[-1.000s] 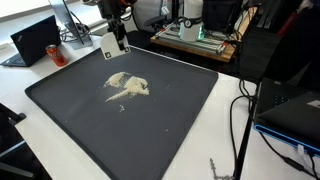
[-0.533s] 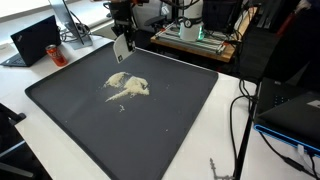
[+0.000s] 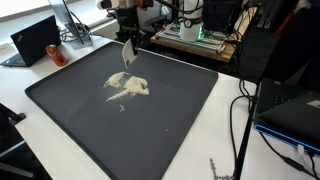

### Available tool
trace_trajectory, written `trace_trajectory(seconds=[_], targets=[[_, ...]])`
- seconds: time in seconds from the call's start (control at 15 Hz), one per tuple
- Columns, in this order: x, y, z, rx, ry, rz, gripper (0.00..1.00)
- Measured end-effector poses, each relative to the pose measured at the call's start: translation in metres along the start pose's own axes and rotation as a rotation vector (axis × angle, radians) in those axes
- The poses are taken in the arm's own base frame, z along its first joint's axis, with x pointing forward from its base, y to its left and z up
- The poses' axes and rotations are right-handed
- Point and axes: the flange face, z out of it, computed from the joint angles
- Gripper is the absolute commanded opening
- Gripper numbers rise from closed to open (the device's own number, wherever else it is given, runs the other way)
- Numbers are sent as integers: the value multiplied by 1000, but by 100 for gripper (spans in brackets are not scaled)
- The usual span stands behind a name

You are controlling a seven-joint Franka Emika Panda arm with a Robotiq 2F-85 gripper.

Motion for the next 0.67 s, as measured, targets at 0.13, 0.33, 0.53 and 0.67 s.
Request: trace_trajectory(seconds=[0.13, 0.33, 0.53, 0.67], targets=[[1, -1, 3, 1, 7, -26, 1], [1, 3, 15, -2, 33, -113, 1], [-7, 17, 34, 7, 53, -193, 1], [-14, 28, 47, 22, 59, -243, 1]])
